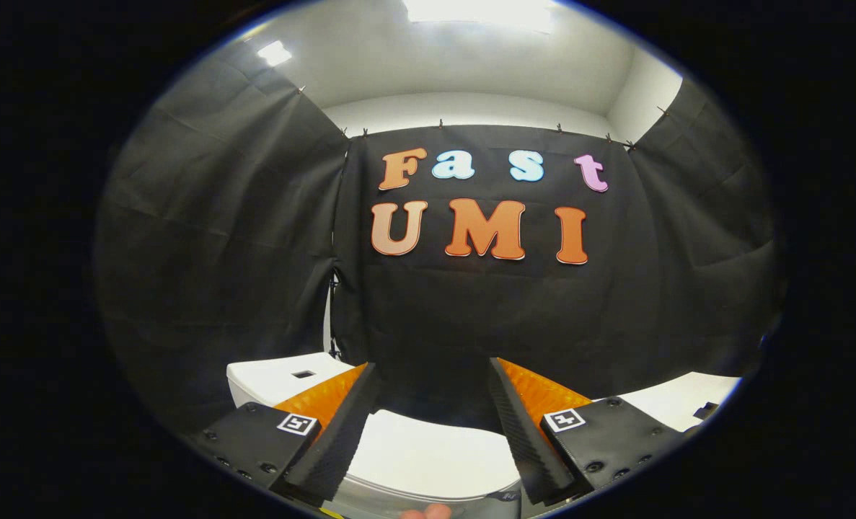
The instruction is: Open the toilet lid.
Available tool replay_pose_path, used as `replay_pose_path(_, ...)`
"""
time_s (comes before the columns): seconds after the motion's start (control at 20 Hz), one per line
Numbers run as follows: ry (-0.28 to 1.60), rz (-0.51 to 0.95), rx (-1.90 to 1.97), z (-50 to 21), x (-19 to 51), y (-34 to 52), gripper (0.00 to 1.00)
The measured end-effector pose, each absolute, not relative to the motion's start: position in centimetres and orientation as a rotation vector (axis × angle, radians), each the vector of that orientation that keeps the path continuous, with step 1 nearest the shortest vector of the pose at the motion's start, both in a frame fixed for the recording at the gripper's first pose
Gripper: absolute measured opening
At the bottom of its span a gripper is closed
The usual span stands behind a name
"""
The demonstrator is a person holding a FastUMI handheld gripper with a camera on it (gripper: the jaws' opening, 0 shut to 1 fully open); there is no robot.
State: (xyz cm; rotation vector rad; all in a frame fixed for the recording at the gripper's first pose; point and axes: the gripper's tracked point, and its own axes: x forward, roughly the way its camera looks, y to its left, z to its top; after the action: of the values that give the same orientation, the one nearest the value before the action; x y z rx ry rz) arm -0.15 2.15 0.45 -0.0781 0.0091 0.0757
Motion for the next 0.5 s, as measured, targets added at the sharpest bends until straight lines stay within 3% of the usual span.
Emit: replay_pose_path(0.5,0.028,0.115,0.023,0.0,2.0,3.4,0.98)
